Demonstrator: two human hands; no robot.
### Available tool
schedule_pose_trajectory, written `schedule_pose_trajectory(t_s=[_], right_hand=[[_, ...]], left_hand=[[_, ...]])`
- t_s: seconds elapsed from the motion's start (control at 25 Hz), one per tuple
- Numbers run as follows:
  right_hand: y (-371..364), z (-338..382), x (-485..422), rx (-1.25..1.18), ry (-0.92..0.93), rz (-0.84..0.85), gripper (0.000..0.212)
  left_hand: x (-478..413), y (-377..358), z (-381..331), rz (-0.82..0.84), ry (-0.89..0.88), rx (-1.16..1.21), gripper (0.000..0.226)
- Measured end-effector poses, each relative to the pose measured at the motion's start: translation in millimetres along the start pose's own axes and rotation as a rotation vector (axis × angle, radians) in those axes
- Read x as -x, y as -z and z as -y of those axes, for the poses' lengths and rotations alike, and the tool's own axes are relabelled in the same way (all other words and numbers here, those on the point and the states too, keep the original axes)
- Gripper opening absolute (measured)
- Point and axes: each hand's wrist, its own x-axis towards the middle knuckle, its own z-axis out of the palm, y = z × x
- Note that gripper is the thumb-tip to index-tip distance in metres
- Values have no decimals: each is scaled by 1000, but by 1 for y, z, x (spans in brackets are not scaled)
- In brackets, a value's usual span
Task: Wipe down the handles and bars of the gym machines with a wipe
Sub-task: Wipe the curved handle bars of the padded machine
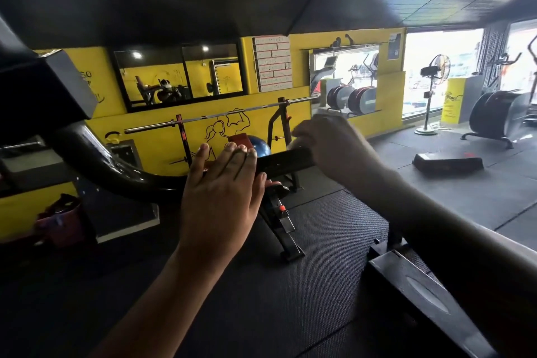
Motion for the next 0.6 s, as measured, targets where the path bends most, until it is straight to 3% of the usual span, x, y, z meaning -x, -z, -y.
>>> schedule_pose_trajectory(t_s=[0.16,0.28,0.36,0.44,0.52,0.6], right_hand=[[-21,5,33,-41,-87,-249,18],[-42,14,55,-354,-225,-463,17],[-60,24,61,-706,-541,-623,12],[-77,49,60,-1339,-826,-683,10],[-84,74,56,-1941,-927,-747,8],[-84,69,49,-2180,-1027,-784,14]], left_hand=[[-1,-1,-3,10,13,12,46],[-1,-1,-4,12,18,29,50],[-2,1,-4,14,25,31,54],[-1,1,-6,22,22,28,52],[0,1,-5,21,18,23,48],[1,1,-4,19,15,18,46]])
